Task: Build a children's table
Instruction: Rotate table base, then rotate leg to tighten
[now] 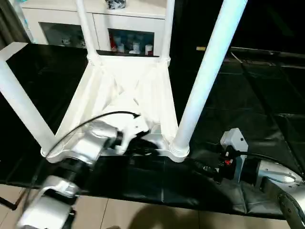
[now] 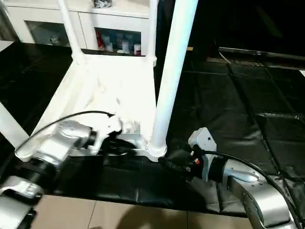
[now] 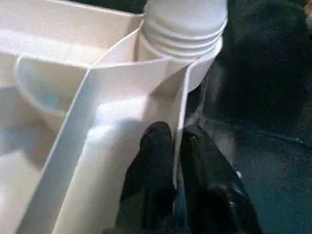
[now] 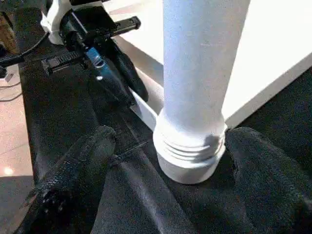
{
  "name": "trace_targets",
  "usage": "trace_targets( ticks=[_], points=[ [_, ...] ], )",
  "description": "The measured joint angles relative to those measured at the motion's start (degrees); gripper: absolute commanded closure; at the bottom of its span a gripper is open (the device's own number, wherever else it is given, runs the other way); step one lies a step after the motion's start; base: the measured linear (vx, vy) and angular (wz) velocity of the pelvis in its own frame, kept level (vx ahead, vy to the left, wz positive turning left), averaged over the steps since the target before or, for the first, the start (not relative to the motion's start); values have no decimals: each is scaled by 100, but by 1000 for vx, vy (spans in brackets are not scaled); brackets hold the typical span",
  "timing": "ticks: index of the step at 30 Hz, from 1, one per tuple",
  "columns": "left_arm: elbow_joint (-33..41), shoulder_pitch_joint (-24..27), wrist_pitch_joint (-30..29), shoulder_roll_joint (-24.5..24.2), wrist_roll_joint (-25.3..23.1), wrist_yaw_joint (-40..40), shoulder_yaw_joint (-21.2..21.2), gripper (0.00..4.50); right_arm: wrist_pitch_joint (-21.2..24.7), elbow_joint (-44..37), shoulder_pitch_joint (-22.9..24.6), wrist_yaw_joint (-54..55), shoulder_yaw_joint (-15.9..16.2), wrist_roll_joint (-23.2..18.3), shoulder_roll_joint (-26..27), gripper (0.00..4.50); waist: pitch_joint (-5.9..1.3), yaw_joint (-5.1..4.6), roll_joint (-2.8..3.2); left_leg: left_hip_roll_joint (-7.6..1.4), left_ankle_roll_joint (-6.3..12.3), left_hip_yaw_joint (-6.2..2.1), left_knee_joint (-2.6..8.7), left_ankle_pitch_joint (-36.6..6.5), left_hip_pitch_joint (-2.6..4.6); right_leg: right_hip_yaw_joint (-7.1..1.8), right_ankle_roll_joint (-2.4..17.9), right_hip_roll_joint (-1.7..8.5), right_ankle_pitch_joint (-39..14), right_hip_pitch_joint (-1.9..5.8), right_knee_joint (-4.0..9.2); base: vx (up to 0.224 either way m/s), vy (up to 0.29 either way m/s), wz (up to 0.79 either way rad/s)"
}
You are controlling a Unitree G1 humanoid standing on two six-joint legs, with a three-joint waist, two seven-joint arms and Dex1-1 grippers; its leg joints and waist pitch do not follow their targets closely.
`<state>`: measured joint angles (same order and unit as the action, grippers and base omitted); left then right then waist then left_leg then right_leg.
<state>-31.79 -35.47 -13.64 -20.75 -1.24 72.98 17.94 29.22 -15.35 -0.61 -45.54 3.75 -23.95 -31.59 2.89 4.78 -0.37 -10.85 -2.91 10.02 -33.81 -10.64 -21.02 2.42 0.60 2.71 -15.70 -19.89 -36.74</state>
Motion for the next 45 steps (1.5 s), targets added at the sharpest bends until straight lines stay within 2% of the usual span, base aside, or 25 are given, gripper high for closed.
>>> trace_targets(
  ticks=[5, 12, 19, 24, 28, 35, 36, 39, 41, 45],
  points=[
    [2, 0, 124, 15, -18, 9, 62, 448, -8, 0, 0, -5, 1, 4, 0, 55, 0, 18, -2, 2, 3, 0, -1, -2, -4, 0, 0, 2, 0, 0, 4, 0, 0, 0],
    [-57, 0, 320, 117, 31, 4, 85, 448, -66, 1, -1, -5, 1, 6, 0, 55, 0, 32, -2, 2, 3, 0, -5, -2, -4, 0, -2, 4, 1, 0, 0, 0, 0, 0],
    [-103, 21, 628, 11, 36, 248, 109, 448, -129, 186, -132, -73, -9, -1, -16, 55, -1, 28, 0, 2, 3, 0, -5, -2, -5, 0, -2, 4, 1, -3, -1, 0, 0, 0],
    [-58, 89, 907, -88, 44, 444, 172, 450, -162, 347, -265, -505, -106, -73, -277, 7, -1, 51, -2, 4, 3, 0, -6, -2, -7, 3, -2, 7, 1, -2, -1, 0, 0, 0],
    [14, 155, 1011, -172, 60, 652, 219, 450, -201, 465, -412, -991, -71, -228, -346, 7, 0, 51, -6, 4, 4, 0, -9, -2, -9, 4, -2, 8, 1, -2, -4, 0, 0, 0],
    [323, 347, 1304, -443, 152, 1182, 375, 450, -568, 1203, -1053, -1970, 368, -258, -325, 7, 1, 73, -16, 4, 9, 1, -24, 1, -14, 12, -2, 15, 1, -4, -19, 0, 0, 0],
    [358, 350, 1338, -455, 152, 1238, 418, 450, -621, 1294, -1111, -2081, 398, -248, -318, 35, 1, 100, -16, 3, 12, 1, -26, 3, -17, 19, -1, 19, 1, -4, -19, 0, 0, 0],
    [405, 351, 1415, -493, 150, 1350, 499, 450, -790, 1667, -1356, -2562, 659, -179, -274, 43, -2, 163, -26, 4, 19, 8, -38, 7, -19, 23, -1, 28, 1, -2, -29, 0, 0, 0],
    [403, 338, 1444, -499, 144, 1399, 520, 450, -863, 1910, -1524, -2812, 844, -60, -272, 65, -3, 170, -35, 4, 22, 12, -44, 8, -22, 24, -2, 32, 2, -3, -33, 0, 0, 0],
    [401, 333, 1474, -503, 145, 1430, 550, 450, -988, 2154, -1652, -3077, 1010, 21, -268, 98, -10, 182, -61, 3, 30, 25, -48, 9, -27, 30, -2, 42, 2, -3, -33, 0, 0, 0]
  ],
)
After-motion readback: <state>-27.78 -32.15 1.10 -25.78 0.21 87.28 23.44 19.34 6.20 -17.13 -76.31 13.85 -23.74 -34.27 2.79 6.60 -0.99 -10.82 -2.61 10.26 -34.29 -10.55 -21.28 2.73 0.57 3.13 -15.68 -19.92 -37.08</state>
